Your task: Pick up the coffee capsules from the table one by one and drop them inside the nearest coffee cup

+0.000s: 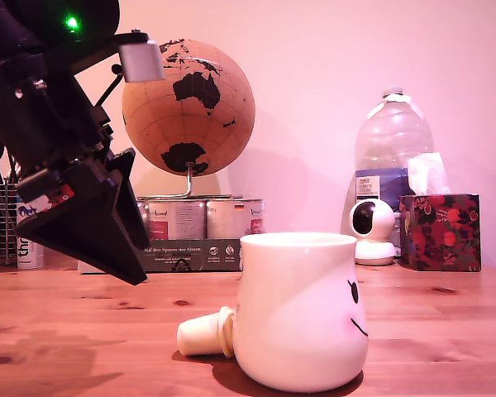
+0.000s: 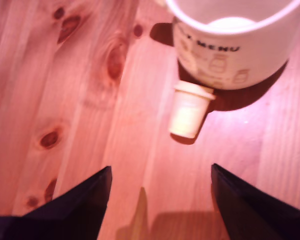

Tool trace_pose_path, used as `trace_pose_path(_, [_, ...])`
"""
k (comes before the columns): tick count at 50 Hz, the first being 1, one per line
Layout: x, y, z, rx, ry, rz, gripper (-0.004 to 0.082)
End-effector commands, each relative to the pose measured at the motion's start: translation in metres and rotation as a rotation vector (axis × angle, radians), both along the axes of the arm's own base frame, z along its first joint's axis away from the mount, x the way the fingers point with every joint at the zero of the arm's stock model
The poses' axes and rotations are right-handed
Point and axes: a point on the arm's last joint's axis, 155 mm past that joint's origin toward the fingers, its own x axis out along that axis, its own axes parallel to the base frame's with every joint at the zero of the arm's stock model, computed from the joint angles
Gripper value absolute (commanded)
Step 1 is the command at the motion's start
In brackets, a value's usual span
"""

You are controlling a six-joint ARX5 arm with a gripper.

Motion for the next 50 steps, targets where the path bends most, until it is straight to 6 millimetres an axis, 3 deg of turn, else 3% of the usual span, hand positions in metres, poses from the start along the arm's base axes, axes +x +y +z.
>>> trace_pose_path(1, [-0.003, 0.000, -0.006, 0.006, 0.016, -0.012, 0.0566])
trace_pose_path(10, [-0.007, -0.004, -0.026, 0.032, 0.063, -0.051, 0.0566])
trace_pose_path(33, [0.004, -0.034, -0.034, 0.033, 0.070, -0.110, 0.0545])
trace_pose_path(50, [-0.002, -0.049, -0.045, 0.028, 0.130, -0.151, 0.0545])
